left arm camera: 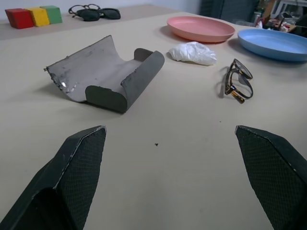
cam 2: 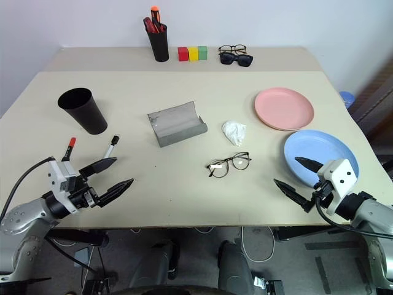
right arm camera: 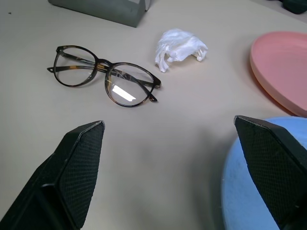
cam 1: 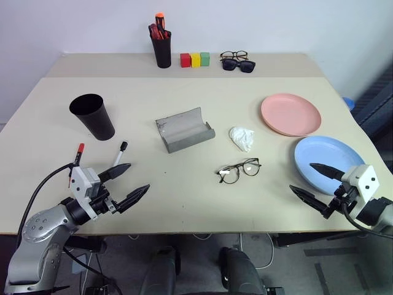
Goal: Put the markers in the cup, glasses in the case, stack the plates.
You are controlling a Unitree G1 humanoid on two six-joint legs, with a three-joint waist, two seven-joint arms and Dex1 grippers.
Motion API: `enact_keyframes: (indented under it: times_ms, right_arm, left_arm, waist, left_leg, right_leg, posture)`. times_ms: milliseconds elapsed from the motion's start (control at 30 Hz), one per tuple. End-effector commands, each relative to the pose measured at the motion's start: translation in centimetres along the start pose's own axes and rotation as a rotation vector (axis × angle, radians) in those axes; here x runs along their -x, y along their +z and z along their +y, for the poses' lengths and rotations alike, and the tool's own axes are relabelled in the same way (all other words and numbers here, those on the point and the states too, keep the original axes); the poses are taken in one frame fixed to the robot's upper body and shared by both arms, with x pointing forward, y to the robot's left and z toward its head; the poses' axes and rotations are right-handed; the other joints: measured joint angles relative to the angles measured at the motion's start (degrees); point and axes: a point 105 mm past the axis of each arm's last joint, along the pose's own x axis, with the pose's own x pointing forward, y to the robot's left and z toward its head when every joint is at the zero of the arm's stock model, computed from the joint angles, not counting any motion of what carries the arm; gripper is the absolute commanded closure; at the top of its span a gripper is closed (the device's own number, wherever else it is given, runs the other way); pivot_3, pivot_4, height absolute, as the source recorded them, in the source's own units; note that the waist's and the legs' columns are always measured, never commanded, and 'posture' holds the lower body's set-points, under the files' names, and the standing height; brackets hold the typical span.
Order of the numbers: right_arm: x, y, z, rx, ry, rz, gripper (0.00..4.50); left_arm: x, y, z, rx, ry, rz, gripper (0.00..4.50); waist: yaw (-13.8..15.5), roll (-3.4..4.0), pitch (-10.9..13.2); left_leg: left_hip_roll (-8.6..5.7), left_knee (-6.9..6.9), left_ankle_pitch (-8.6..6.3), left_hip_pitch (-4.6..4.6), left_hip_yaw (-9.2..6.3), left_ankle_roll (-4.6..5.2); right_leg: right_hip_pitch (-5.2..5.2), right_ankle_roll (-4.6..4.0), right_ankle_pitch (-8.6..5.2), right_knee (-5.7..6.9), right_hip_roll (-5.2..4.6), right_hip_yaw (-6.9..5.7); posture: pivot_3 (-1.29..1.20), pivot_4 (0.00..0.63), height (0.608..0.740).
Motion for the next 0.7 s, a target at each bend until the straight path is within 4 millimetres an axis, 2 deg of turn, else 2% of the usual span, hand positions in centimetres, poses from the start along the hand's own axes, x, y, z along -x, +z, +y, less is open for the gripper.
enact_keyframes:
  times_ms: [33, 300, 400, 533, 600, 700]
  right_arm:
    - [-0.1, 0.6, -0.2, 0.028, 0.004, -0.025, 0.08]
    - [-0.9, 1.1, -0.2, 0.039, 0.030, -0.043, 0.08]
    - [-2.0, 2.4, 0.1, 0.040, 0.066, -0.120, 0.08]
    - [-4.4, 5.4, 2.0, 0.007, 0.194, -0.282, 0.08]
    - [-5.6, 6.2, 3.2, -0.001, 0.268, -0.315, 0.08]
    - [-7.0, 7.0, 4.8, -0.008, 0.358, -0.352, 0.08]
  left_arm:
    - [-0.2, 0.9, 0.0, -0.023, 0.008, -0.009, 0.07]
    - [-0.7, 1.1, 0.5, 0.057, 0.075, 0.049, 0.07]
    - [-1.4, 1.7, 2.1, 0.116, 0.196, 0.036, 0.07]
    - [-2.1, 2.1, 5.0, 0.180, 0.420, 0.091, 0.07]
    - [-2.7, 2.2, 5.1, 0.248, 0.402, 0.126, 0.07]
    - [-3.0, 2.7, 6.1, 0.253, 0.429, 0.179, 0.07]
  waist:
    - [0.0, 0.00, 0.0]
    - [0.0, 0.00, 0.0]
    - [0.0, -0.01, 0.0]
    - [-0.2, -0.03, 0.0]
    - [-0.2, -0.03, 0.0]
    - [-0.1, -0.05, 0.0]
  left_leg:
    - [0.00, 0.00, 0.01, 0.00, 0.00, 0.01]
    - [0.00, 0.03, 0.04, 0.03, 0.00, 0.06]
    - [-0.01, 0.12, 0.05, 0.07, -0.01, 0.08]
    - [0.03, 0.17, 0.08, 0.17, -0.04, 0.13]
    - [0.03, 0.20, 0.10, 0.26, -0.06, 0.15]
    - [0.03, 0.18, 0.11, 0.27, -0.06, 0.16]
  right_leg:
    - [0.00, 0.00, 0.00, 0.00, 0.00, 0.00]
    - [0.00, 0.01, 0.00, 0.11, 0.00, 0.00]
    - [0.00, 0.02, -0.01, 0.35, 0.00, 0.00]
    - [0.02, 0.19, -0.07, 0.57, 0.09, 0.00]
    - [0.07, 0.23, -0.03, 0.69, 0.11, 0.00]
    - [0.06, 0.15, 0.04, 0.74, 0.16, 0.00]
  posture:
    - [0.00, 0.150, 0.740]
    - [0.00, 0.150, 0.740]
    - [0.00, 0.150, 0.740]
    - [0.00, 0.150, 0.740]
    - [0.00, 0.150, 0.740]
    - [0.00, 0.150, 0.740]
